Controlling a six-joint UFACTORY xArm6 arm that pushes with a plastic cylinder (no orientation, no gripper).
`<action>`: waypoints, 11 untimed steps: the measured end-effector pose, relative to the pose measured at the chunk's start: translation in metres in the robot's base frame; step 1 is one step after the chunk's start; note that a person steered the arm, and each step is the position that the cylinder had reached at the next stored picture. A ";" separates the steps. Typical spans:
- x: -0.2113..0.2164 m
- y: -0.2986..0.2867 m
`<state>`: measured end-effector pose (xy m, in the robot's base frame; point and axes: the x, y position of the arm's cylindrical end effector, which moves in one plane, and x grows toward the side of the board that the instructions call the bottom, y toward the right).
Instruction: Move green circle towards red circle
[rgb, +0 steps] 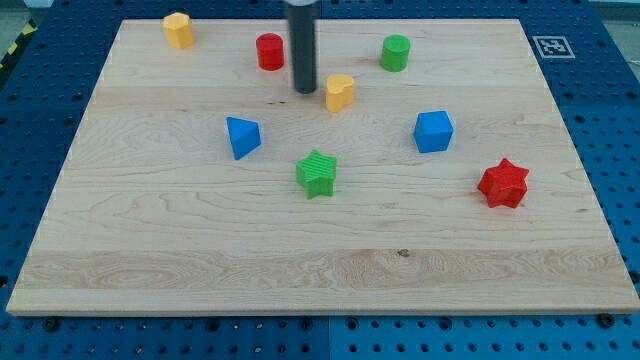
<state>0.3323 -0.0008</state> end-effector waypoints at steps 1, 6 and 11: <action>0.000 0.044; -0.052 0.137; -0.043 0.125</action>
